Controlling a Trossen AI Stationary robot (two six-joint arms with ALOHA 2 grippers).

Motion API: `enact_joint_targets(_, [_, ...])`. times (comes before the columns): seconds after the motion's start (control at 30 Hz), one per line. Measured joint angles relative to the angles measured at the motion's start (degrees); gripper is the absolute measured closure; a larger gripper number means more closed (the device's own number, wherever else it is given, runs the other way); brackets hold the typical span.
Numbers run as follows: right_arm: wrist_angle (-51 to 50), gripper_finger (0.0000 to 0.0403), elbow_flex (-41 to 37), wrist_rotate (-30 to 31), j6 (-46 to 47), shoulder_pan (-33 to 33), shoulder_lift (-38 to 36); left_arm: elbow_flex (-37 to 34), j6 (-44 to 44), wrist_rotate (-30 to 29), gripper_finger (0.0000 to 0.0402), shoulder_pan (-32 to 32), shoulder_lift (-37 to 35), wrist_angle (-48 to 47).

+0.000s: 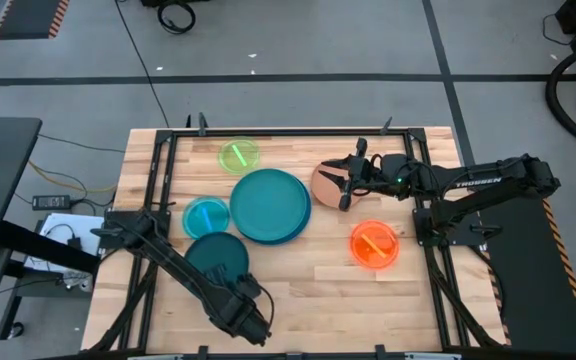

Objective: Stack plastic plates
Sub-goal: Stack the dark green plate on top of the green plate

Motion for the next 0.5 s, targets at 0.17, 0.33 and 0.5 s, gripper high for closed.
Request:
enact_joint_targets(0.17, [0.0,0.0293,0.0,0.0,0.0,0.0,0.0,0.3,6.1,-4.2,0.0391,1.4,-0.1,-3.0])
enact_joint_targets(0.33, [0.0,0.0293,0.0,0.0,0.0,0.0,0.0,0.2,17.5,-9.0,0.0391,5.0,-0.1,-3.0])
enact_joint_targets(0.5, [-1.6,0.0293,0.0,0.0,-0.1,0.5,-0.2,0.1,28.7,-12.8,0.0391,9.4,-0.1,-3.1])
